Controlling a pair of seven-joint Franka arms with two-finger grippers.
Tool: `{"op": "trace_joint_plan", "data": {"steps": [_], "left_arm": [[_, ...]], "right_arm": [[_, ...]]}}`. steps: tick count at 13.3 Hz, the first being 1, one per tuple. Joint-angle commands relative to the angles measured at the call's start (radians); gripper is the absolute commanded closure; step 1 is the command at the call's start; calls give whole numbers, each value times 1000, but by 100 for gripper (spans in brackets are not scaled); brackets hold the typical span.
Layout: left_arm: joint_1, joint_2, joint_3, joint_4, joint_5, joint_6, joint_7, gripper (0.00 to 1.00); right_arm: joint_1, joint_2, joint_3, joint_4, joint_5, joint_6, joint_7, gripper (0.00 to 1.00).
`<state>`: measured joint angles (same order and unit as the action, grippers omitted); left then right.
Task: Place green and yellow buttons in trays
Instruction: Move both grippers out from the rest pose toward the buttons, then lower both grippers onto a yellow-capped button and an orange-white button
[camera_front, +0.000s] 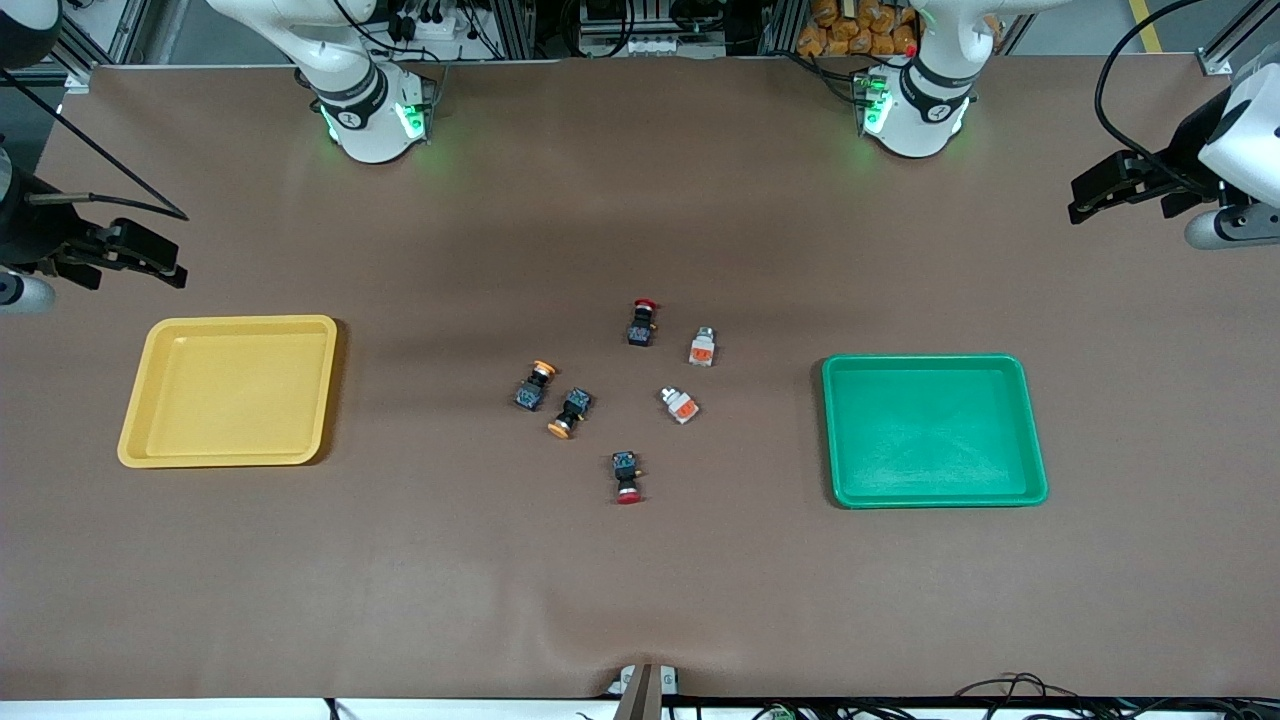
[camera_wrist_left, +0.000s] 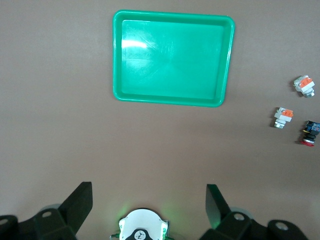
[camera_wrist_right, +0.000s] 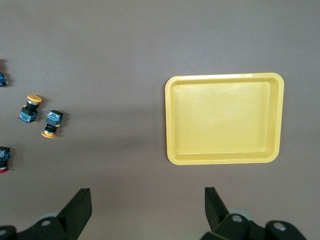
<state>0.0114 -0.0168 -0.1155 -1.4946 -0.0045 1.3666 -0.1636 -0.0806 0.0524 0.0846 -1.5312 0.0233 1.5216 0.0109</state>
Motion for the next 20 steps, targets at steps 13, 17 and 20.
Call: {"op": "trace_joint_plan", "data": {"steps": [13, 17, 20], "left_arm": [[-70, 142, -52, -1, -19, 8, -19, 0], [-93, 143, -136, -174, -17, 231, -72, 0], [-125, 173, -176, -288, -17, 409, -192, 0]], "right_arm": [[24, 179, 21, 46, 17, 21, -9, 0], [74, 181, 21, 60, 18, 48, 7, 0], [100, 198, 21, 54, 49, 150, 7, 0]]}}
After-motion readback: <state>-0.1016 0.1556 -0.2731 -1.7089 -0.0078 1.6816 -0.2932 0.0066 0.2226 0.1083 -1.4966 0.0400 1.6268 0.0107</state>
